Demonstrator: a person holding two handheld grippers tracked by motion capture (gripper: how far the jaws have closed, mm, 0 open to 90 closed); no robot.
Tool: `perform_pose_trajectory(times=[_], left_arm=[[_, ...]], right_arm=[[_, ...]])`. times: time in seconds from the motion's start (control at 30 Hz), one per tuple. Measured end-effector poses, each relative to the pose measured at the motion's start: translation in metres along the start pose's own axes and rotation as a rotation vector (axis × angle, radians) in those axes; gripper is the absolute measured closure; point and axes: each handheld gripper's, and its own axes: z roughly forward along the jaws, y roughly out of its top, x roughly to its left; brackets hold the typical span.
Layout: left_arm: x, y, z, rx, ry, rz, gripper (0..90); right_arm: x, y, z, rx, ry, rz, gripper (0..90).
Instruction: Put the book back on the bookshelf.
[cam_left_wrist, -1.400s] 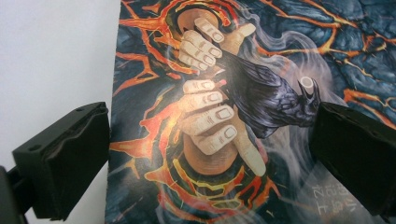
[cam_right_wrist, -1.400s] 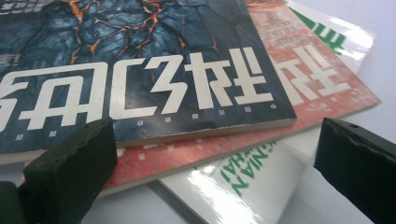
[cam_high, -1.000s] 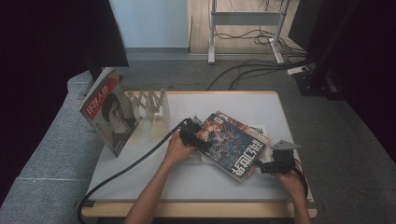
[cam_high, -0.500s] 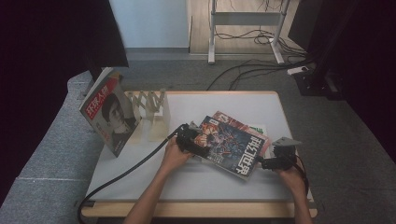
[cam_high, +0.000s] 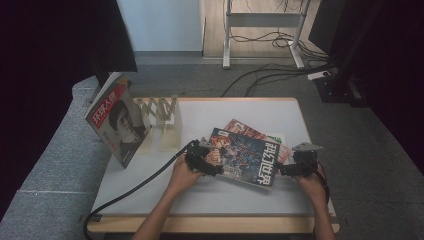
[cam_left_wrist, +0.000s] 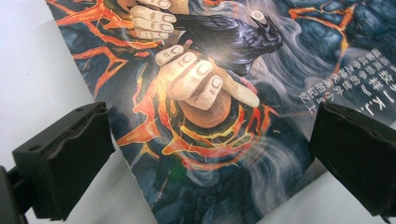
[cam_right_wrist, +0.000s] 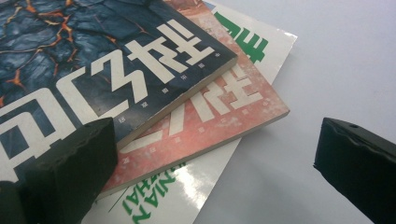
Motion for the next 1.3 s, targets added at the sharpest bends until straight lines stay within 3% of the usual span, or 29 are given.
perform_pose_trajectory(times=[0.2, 0.5, 0.83, 1.13, 1.3], left_arm=[[-0.004, -0.007, -0.003, -0.002, -0.016, -0.001, 0.0], [-0.016, -0.012, -0.008, 0.028, -0.001, 0.023, 0.0], [-0.023, -0.022, -0.014, 0.022, -0.028, 0.015, 0.0], [-0.035, -0.027, -0.017, 0.042, -0.014, 0.055, 0.0], [-0.038, -0.032, -0.02, 0.028, -0.038, 0.044, 0.0]], right_arm=[[-0.002, 0.002, 0.002, -0.001, -0.005, 0.007, 0.0], [-0.005, 0.004, 0.006, 0.002, -0.008, 0.016, 0.0], [-0.008, 0.009, 0.012, 0.005, -0.011, 0.021, 0.0], [-0.009, 0.015, 0.018, 0.012, -0.018, 0.018, 0.0], [-0.01, 0.017, 0.021, 0.011, -0.013, 0.025, 0.0]])
